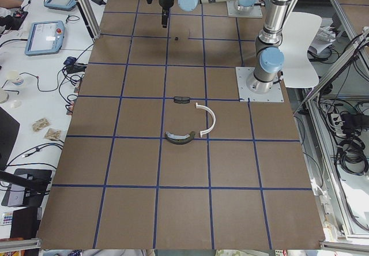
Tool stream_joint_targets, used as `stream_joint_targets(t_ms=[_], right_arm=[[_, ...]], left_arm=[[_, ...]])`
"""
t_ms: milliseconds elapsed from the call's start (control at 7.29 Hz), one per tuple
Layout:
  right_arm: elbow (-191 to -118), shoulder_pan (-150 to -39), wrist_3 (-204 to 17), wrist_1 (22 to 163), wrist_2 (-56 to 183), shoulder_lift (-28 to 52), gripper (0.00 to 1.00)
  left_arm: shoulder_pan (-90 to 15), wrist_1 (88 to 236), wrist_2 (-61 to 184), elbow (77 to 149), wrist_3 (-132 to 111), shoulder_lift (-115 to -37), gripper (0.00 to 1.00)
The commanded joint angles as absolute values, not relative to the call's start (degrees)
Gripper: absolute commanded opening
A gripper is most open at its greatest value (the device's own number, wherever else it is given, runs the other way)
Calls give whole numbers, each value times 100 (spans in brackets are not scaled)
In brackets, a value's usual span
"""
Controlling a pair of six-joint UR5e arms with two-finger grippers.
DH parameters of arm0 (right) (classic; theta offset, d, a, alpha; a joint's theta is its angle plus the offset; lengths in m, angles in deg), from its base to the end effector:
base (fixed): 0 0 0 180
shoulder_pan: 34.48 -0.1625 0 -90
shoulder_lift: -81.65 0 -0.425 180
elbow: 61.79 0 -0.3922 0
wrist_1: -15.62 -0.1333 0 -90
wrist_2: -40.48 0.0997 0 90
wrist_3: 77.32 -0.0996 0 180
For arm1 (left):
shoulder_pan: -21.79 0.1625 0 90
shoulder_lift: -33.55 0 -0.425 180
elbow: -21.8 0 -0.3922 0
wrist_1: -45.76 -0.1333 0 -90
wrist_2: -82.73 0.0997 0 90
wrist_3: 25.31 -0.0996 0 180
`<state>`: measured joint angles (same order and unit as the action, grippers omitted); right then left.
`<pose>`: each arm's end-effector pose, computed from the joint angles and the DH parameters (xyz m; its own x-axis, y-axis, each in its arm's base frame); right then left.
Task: Place bearing gear from tray to pile
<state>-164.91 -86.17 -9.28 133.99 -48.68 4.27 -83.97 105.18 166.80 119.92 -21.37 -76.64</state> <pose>-0.2354 -0.5153 0.3120 -0.8679 -0.4954 0.0371 -0.4965 0.8675 -0.0307 -0.2999 -0.5341 0.2803 -0.9725 0.2074 0.1057 0.2051 0.9782 -0.0324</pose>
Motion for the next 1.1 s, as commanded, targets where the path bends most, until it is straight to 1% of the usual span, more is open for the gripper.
stream_joint_targets(t_ms=[0, 137, 412, 549, 686, 824, 961], right_arm=[[-16471, -7233, 804, 14046, -4785, 1042, 100], [-16375, -6975, 1463, 14556, -4602, 1515, 100], [-15893, -6684, 2730, 14579, -4547, 2404, 100], [-15848, -6648, 2753, 14535, -4565, 2408, 100], [-15856, -6656, 2797, 14561, -4573, 2434, 99], [-15847, -6648, 2815, 14578, -4608, 2417, 85], [-15856, -6648, 2815, 14596, -4609, 2408, 78]], left_arm=[[-8719, 9913, 17373, 12234, -1646, -8226, 100], [-8868, 9650, 17378, 12296, -1243, -8385, 100], [-9053, 9490, 17361, 12252, -940, -8658, 100], [-9080, 9489, 17361, 12322, -931, -8677, 100], [-9080, 9498, 17291, 12340, -1009, -8720, 73], [-9089, 9594, 17003, 12349, -1001, -8651, 9], [-9098, 9647, 16974, 12349, -975, -8581, 0]])
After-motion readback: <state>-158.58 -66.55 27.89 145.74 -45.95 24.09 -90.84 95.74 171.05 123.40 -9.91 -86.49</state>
